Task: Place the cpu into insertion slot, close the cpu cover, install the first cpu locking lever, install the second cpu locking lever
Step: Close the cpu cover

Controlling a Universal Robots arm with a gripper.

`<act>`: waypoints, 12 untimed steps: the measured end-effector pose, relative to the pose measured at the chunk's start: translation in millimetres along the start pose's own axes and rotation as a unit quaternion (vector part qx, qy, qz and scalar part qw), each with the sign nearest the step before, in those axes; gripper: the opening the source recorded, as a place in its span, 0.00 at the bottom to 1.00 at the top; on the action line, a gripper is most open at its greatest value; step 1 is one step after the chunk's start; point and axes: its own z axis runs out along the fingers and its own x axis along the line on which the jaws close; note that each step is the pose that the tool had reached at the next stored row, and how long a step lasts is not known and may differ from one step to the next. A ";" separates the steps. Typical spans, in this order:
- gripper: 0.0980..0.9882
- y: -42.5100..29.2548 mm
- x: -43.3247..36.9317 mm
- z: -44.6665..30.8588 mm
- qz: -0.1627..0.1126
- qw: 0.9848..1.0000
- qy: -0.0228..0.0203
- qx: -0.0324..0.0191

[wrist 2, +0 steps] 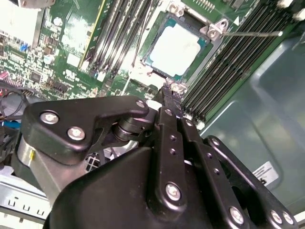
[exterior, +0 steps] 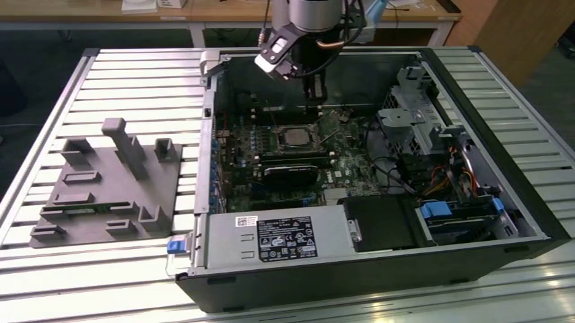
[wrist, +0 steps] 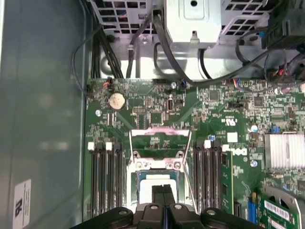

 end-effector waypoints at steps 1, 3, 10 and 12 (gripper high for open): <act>0.01 1.7 0.0 0.2 0.000 1.000 0.000 0.000; 0.01 4.5 0.1 0.4 0.000 1.000 0.000 0.000; 0.01 18.0 0.6 1.5 0.000 1.000 0.000 0.000; 0.01 27.7 0.9 2.3 0.000 1.000 0.000 0.000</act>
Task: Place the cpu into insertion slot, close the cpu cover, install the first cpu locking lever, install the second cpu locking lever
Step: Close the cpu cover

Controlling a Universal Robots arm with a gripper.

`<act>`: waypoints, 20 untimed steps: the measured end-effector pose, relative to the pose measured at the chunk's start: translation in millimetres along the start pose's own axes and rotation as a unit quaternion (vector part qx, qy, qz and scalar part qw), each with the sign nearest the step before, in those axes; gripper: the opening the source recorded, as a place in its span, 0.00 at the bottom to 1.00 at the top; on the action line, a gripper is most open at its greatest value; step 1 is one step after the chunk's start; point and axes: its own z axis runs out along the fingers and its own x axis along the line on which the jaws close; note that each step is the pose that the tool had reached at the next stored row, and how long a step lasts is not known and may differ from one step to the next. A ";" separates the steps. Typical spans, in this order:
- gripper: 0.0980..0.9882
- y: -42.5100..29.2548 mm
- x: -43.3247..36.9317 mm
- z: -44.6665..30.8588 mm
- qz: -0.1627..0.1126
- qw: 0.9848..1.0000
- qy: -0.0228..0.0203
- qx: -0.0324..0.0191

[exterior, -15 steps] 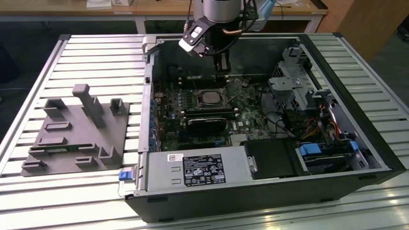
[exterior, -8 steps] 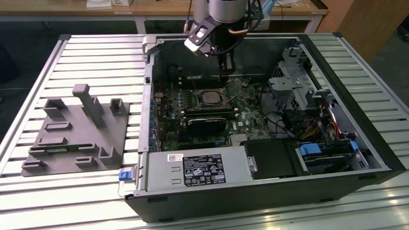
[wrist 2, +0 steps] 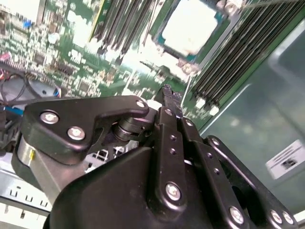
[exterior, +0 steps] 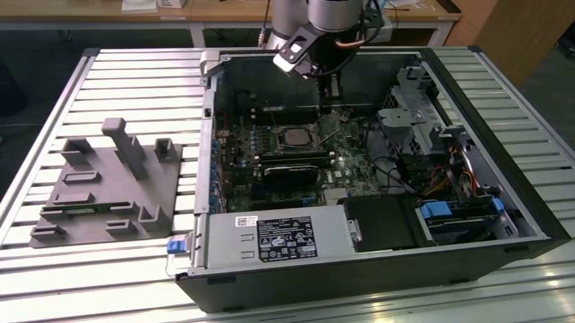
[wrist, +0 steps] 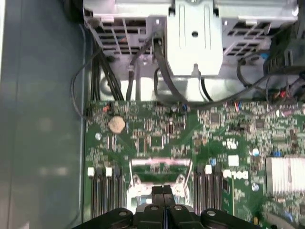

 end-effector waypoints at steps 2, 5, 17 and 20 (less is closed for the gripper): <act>0.01 10.4 0.4 0.8 0.000 1.000 0.000 0.000; 0.01 25.7 0.9 2.4 0.000 1.000 0.000 0.001; 0.01 47.1 1.6 11.1 0.000 1.000 0.000 0.004; 0.01 49.3 1.7 16.8 0.000 1.000 0.000 0.006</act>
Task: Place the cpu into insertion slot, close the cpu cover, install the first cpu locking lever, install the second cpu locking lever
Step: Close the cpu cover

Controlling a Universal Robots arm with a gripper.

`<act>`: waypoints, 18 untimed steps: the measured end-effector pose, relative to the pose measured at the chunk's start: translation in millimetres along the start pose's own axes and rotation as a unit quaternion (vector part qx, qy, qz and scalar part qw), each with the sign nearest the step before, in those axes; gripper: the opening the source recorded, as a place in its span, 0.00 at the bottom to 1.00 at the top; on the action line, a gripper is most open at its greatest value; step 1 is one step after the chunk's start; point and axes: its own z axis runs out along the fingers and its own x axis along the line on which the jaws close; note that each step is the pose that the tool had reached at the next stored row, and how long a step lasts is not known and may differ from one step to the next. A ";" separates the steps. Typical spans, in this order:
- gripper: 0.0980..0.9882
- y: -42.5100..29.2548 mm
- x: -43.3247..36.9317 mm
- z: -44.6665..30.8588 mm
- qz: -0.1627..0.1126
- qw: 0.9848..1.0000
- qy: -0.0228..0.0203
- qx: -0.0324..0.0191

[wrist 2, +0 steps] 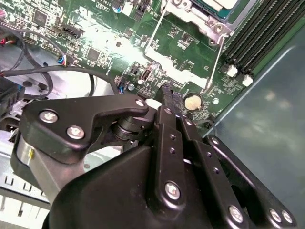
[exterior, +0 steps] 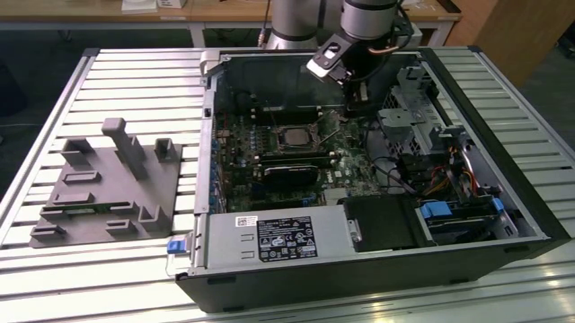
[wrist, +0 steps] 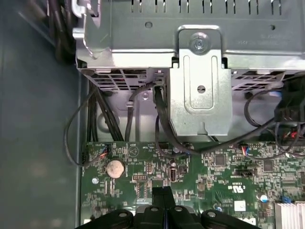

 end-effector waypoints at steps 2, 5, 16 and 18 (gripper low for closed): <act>0.01 0.8 0.1 3.7 0.000 1.000 0.000 0.001; 0.01 1.6 0.1 9.3 0.000 1.000 0.000 0.004; 0.01 3.1 0.3 19.2 0.000 0.999 -0.001 0.037; 0.01 3.8 0.3 19.4 -0.001 0.999 -0.001 0.050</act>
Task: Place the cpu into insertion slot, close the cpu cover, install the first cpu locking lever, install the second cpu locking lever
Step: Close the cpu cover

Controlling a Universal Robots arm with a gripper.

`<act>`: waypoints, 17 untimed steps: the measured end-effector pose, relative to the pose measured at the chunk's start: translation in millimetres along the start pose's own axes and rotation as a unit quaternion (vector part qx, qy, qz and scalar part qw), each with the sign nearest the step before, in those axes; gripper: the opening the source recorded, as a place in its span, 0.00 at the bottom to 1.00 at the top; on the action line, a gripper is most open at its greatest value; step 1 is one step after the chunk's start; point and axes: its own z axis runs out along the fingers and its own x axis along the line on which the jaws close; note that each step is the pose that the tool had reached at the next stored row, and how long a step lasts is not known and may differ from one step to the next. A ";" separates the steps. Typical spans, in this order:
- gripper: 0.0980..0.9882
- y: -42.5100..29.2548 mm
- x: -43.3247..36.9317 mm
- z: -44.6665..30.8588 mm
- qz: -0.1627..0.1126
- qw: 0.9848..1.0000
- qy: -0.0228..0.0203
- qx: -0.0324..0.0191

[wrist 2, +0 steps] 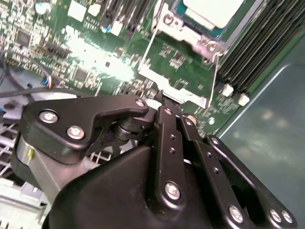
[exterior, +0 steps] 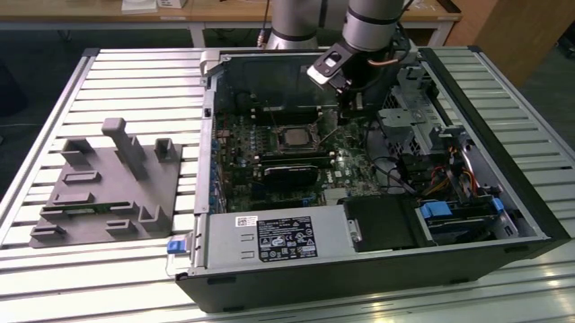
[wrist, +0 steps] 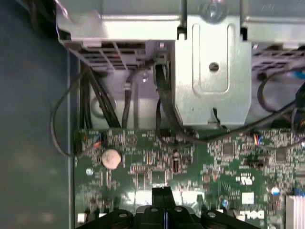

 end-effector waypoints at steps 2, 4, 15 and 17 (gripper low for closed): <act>0.01 0.2 0.0 0.0 0.000 1.000 0.000 0.006; 0.01 0.2 0.0 -0.1 0.000 1.000 0.000 0.006; 0.01 -13.5 -0.3 0.3 0.000 1.000 0.000 0.002; 0.01 -19.7 -0.4 0.5 0.000 1.000 0.000 0.000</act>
